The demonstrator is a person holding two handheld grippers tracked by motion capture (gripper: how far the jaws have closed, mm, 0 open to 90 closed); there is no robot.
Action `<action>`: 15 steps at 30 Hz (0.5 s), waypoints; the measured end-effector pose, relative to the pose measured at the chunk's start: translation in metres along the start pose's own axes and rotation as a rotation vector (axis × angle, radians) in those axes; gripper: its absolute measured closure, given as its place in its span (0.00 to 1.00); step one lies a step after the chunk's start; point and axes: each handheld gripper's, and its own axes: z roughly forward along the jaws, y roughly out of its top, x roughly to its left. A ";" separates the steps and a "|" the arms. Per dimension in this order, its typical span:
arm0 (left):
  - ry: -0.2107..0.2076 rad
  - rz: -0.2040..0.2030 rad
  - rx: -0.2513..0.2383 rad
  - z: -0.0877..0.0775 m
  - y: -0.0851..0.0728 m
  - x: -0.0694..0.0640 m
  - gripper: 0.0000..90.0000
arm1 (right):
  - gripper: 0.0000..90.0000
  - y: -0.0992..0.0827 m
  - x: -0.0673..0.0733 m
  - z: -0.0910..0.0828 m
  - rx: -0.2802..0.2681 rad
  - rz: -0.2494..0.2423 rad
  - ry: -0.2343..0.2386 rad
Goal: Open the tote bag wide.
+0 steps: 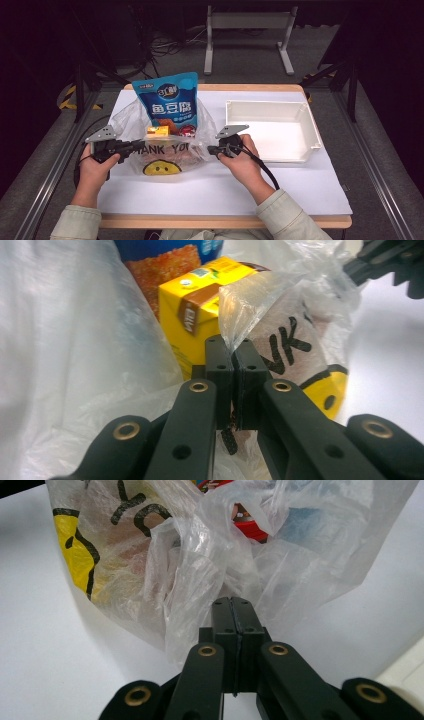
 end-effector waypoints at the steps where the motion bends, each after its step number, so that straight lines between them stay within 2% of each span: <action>1: -0.007 -0.001 0.002 -0.003 0.000 -0.002 0.97 | 1.00 0.000 0.000 0.000 0.003 -0.001 0.001; 8: -0.058 -0.007 0.028 -0.013 -0.008 -0.012 0.98 | 1.00 -0.001 0.001 -0.002 0.008 -0.008 0.005; 12: -0.099 -0.009 0.072 -0.013 -0.020 -0.023 0.98 | 1.00 -0.003 0.000 -0.003 0.015 -0.007 0.004; 15: -0.112 -0.010 0.097 -0.011 -0.026 -0.026 0.98 | 1.00 -0.004 0.000 -0.002 0.021 -0.008 0.004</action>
